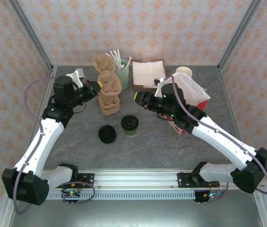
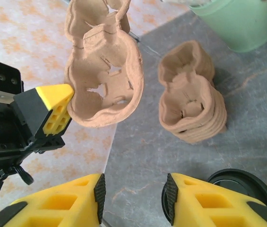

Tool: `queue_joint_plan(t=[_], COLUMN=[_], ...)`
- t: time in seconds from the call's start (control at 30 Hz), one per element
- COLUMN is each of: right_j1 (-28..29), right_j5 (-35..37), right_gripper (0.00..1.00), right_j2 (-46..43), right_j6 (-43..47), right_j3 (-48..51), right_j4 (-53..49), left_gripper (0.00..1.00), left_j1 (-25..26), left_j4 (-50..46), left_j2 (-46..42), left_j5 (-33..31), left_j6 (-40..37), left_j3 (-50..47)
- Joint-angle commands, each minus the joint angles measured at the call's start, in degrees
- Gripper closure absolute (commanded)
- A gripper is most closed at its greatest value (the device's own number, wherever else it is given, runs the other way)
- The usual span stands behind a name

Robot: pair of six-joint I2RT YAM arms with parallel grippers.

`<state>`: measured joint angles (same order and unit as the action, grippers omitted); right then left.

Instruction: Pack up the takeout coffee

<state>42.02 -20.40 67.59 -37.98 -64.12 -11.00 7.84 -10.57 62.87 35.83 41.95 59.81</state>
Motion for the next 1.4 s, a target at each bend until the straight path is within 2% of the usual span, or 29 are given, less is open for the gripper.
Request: queue_joint_plan(t=[0.0, 0.13, 0.27, 0.4, 0.67, 0.97, 1.37], right_j1=[-1.89, -6.07, -7.4, -7.84, -7.82, -7.83, -7.65], right_j5=[-4.85, -12.99, -16.28, -19.81, -23.54, -24.1, -27.15], right_gripper=[0.59, 0.59, 0.59, 0.59, 0.59, 0.6, 0.75], right_j2=[-4.73, -8.65, -11.48, -13.45, -13.25, -12.97, -13.19], right_j6=[2.86, 0.83, 1.67, 2.88, 3.35, 4.97, 3.87], right_j3=[2.27, 5.25, 5.82, 6.87, 6.22, 6.16, 5.49], right_j4=[7.24, 12.55, 12.95, 14.84, 14.66, 12.93, 14.88], left_gripper=[0.95, 0.95, 0.95, 0.95, 0.95, 0.95, 0.95], left_j1=[2.14, 5.36, 8.08, 10.17, 12.89, 14.96, 16.92], left_j4=[-1.29, -0.1, 3.6, 6.58, 11.19, 12.43, 12.76], left_j2=[-3.12, -6.79, -9.03, -10.06, -9.66, -8.47, -7.94], left_j5=[7.1, 10.65, 14.01, 14.39, 14.09, 13.52, 12.39], left_j6=[-3.65, -5.48, -4.42, -2.7, -0.43, 0.12, 0.32], left_j3=[2.38, 2.43, 1.34, 0.36, -0.4, 0.13, 0.48])
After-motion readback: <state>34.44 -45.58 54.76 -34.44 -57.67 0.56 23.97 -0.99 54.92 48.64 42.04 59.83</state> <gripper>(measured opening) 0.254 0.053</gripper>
